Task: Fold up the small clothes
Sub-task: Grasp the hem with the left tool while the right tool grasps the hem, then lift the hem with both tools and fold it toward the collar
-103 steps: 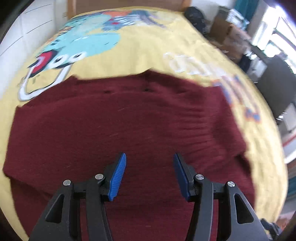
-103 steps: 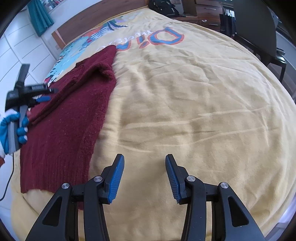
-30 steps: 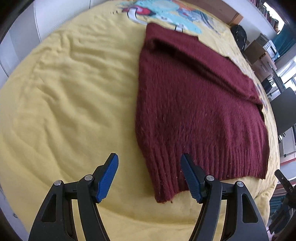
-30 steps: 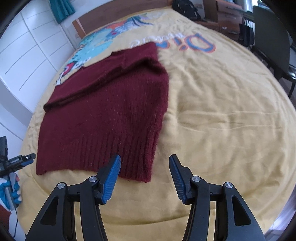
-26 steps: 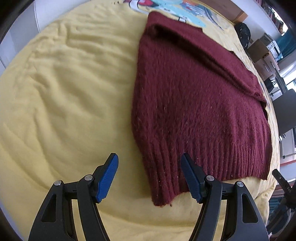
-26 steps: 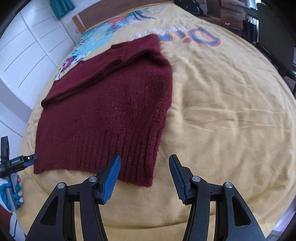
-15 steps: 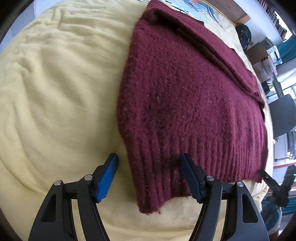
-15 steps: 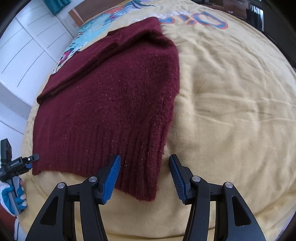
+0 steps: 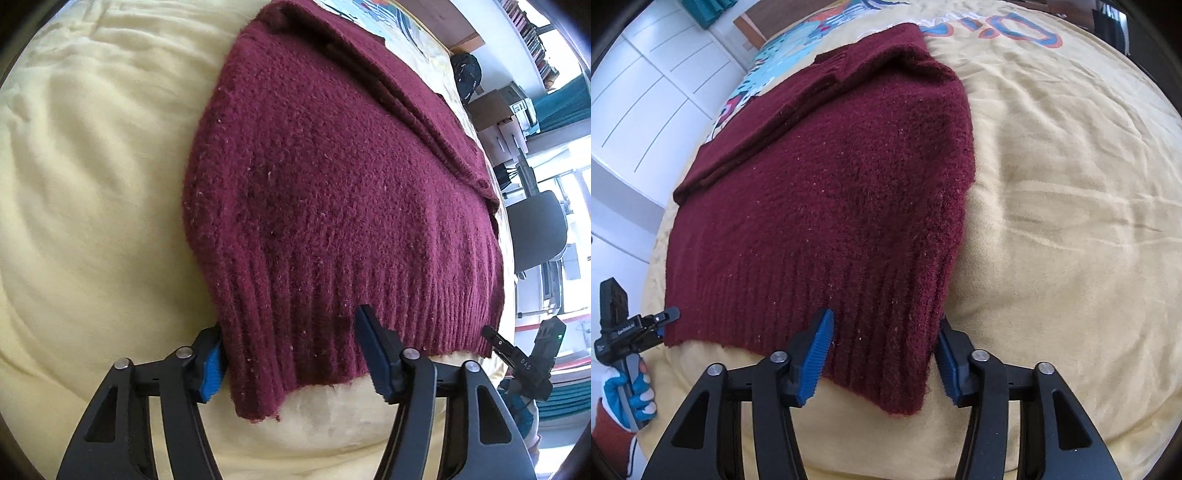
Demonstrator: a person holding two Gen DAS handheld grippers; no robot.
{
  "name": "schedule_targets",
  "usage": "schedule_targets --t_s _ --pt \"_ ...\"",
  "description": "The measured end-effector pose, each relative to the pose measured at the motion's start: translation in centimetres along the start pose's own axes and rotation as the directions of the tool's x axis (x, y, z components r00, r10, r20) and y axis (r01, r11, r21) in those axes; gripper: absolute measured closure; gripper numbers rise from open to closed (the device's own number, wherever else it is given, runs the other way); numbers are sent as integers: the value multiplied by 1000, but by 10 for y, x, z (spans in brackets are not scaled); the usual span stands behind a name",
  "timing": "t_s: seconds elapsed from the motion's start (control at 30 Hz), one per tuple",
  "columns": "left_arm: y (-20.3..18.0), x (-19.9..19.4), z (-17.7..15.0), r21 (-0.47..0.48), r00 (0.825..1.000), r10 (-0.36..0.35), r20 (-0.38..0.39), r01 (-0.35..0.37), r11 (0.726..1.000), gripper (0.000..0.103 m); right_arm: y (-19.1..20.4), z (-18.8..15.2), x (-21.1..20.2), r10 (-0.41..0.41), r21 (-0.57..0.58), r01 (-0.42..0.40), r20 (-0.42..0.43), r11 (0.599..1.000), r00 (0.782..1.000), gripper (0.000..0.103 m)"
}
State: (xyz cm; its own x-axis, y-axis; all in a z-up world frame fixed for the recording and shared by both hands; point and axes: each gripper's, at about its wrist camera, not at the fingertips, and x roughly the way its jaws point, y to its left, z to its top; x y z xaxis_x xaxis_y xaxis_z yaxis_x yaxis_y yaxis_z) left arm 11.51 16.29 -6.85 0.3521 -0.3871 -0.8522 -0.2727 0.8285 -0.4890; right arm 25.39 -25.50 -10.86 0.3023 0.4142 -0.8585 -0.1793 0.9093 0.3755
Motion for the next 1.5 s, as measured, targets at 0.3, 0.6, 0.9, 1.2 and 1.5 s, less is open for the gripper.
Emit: schedule_targets --t_s 0.3,0.6,0.9,1.2,1.5 --pt "1 0 2 -23 999 -42 -9 42 999 69 -2 -3 -1 33 5 -33 -11 999 999 69" --pt "-4 2 4 -26 999 -47 -9 47 999 82 0 -4 0 35 -8 -36 -24 999 999 77" --pt "-8 -3 5 -19 998 -56 7 56 998 92 5 -3 -1 53 -28 -54 -32 998 998 91" --pt "-15 -13 11 -5 997 -76 31 76 997 92 4 0 -10 63 -30 -64 -10 998 998 92" --pt "-24 -33 26 10 990 -110 88 110 994 93 2 10 -32 75 -37 -74 48 997 996 93"
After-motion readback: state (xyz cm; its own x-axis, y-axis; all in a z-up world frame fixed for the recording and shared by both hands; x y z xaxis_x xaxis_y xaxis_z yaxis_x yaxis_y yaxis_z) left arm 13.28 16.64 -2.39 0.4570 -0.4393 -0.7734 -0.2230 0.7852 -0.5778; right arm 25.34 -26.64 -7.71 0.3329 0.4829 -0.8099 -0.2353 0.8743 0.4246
